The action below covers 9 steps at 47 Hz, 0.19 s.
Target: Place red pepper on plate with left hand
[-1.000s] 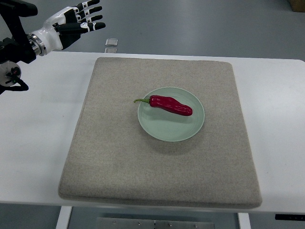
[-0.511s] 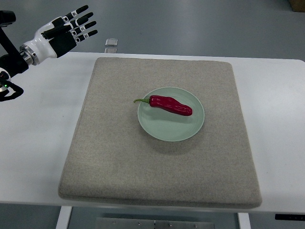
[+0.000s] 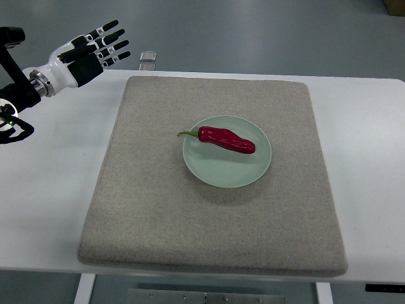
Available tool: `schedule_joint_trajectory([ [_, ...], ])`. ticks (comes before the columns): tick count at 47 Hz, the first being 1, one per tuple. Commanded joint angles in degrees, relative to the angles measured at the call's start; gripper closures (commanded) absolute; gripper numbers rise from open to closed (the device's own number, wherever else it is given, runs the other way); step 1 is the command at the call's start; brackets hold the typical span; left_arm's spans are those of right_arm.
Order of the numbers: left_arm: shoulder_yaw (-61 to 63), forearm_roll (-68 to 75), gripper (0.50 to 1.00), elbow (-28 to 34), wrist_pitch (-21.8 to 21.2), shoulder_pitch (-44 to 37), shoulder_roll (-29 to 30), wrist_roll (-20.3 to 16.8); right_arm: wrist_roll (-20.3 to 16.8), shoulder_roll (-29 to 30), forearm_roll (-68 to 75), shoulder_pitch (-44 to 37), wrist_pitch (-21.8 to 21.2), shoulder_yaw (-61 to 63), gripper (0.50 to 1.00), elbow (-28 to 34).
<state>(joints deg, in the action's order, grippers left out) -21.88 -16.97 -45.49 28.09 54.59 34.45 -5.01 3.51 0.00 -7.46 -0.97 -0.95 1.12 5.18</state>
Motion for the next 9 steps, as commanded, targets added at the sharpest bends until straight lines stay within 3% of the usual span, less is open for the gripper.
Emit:
schedule_joint_trajectory([
  [1,0.0,0.0,0.504,0.1,-0.1,0.0,0.0,0.0,0.0,0.0,0.0,0.0,-0.1,-0.1,0.572,0.0],
  [9,0.0,0.1,0.504,0.1,-0.1,0.0,0.0,0.0,0.0,0.0,0.0,0.0,0.0,-0.1,0.572,0.3],
])
